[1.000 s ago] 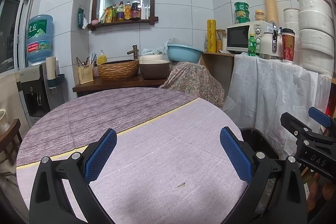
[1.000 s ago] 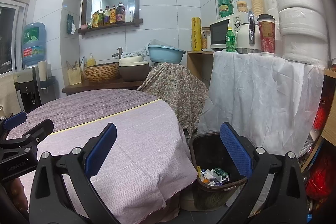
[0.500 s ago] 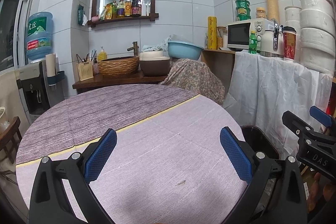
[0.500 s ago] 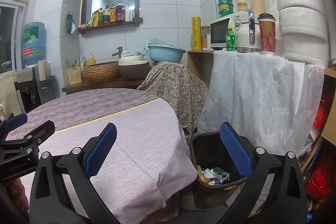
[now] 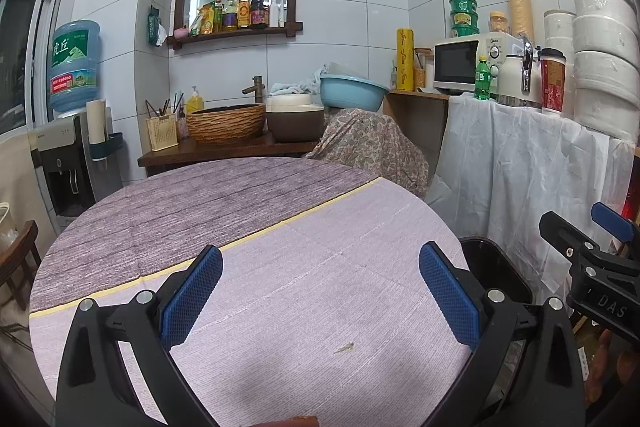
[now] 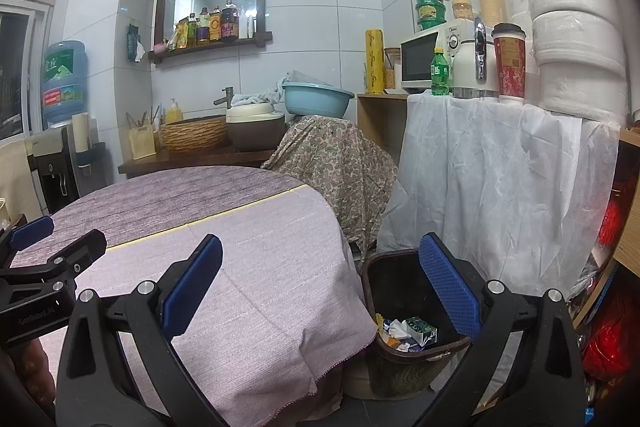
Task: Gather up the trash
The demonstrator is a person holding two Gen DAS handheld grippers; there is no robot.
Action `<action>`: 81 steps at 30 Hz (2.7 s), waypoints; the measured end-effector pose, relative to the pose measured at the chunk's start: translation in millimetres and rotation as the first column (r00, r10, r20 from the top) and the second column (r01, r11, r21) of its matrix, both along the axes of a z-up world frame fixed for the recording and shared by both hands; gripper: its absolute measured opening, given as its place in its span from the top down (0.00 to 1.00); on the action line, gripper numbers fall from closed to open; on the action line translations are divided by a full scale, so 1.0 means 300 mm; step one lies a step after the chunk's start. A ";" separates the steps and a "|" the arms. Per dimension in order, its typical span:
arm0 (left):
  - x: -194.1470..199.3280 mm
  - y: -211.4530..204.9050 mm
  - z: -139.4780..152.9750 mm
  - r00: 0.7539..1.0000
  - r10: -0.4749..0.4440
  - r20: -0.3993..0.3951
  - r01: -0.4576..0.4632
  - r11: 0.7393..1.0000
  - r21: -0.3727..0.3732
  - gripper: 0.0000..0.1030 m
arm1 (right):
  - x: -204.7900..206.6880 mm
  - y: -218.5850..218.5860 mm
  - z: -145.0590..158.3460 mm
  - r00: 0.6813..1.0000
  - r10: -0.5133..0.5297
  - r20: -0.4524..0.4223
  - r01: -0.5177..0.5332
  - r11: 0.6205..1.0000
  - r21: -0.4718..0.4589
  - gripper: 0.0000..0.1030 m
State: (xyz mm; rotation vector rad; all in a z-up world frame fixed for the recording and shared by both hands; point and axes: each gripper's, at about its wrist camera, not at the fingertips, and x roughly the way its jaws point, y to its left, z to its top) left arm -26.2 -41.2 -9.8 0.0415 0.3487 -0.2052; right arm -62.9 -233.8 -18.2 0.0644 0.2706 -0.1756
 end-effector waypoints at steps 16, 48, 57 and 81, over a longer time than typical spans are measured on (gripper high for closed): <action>0.004 -0.011 -0.003 1.000 -0.004 -0.002 0.004 1.000 0.004 0.05 | 0.003 -0.005 -0.001 1.000 -0.002 -0.002 0.002 1.000 0.000 0.06; 0.005 -0.007 -0.012 1.000 0.005 -0.008 -0.005 1.000 -0.004 0.05 | 0.007 -0.006 -0.004 1.000 -0.002 -0.004 0.002 1.000 0.000 0.06; 0.004 -0.007 -0.017 1.000 0.013 -0.013 -0.013 1.000 -0.009 0.05 | 0.007 -0.005 -0.005 1.000 -0.003 -0.003 0.003 1.000 0.000 0.06; 0.004 -0.017 -0.017 0.999 0.021 -0.027 -0.022 1.000 -0.016 0.05 | 0.009 0.001 -0.005 1.000 0.005 -0.004 -0.005 1.000 -0.001 0.06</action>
